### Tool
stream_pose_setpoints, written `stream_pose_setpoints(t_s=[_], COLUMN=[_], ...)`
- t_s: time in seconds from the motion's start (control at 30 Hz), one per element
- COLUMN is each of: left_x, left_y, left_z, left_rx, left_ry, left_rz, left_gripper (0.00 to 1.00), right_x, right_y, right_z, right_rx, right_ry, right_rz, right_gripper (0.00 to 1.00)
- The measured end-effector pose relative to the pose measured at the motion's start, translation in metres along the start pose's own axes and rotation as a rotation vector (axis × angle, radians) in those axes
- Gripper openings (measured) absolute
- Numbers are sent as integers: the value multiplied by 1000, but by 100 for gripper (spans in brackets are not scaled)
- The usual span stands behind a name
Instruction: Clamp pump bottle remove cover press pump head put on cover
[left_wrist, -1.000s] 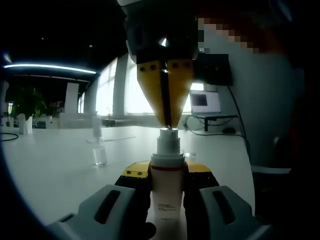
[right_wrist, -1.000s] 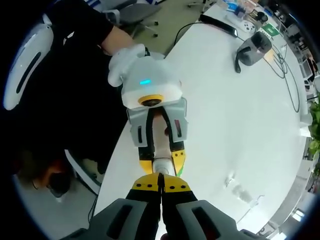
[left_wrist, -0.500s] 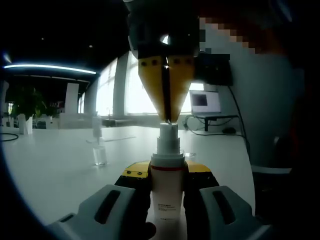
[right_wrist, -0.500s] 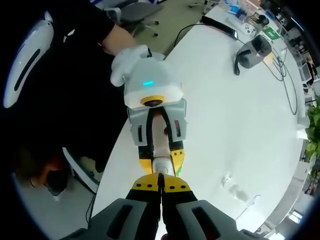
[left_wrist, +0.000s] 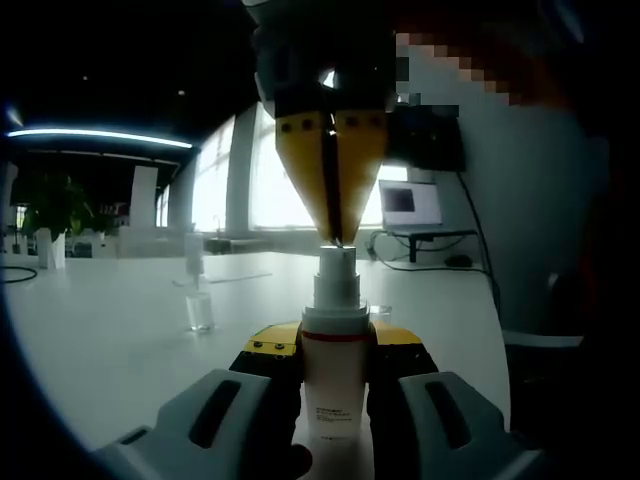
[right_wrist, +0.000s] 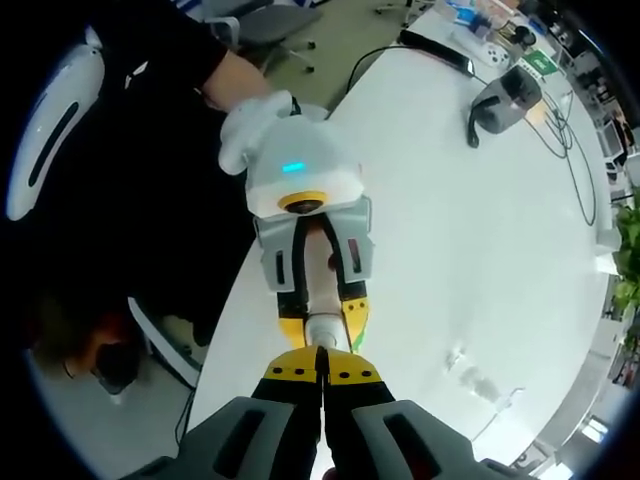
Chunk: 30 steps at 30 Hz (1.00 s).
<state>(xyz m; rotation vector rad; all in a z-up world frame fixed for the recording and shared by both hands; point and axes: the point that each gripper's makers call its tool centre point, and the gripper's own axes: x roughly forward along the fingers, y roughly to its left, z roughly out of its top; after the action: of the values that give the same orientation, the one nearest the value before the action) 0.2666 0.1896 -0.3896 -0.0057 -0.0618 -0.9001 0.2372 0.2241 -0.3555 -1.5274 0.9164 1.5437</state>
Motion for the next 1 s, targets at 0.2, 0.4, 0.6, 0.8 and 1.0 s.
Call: stream_pose_setpoints(t_s=[0.2,0.4,0.6,0.8,1.0], left_x=[0,0,0,0,0], left_y=[1,1,1,1,2], left_z=[-1,-1,-1,0,-1], left_rx=[0,-1,0,-1,-1], left_ry=[0,0,0,0,0], left_rz=[0,0,0,-1,-1], left_gripper=[15,15,15,15,15], right_x=[0,0,0,0,0], right_y=[0,0,0,0,0], right_z=[0,0,0,0,0], right_rx=[1,-2,0,2,3], right_ry=[-4,-2,-4,-6,-7], right_rz=[1,0,-2,-1,-2], right_gripper=[0,0,0,0,0])
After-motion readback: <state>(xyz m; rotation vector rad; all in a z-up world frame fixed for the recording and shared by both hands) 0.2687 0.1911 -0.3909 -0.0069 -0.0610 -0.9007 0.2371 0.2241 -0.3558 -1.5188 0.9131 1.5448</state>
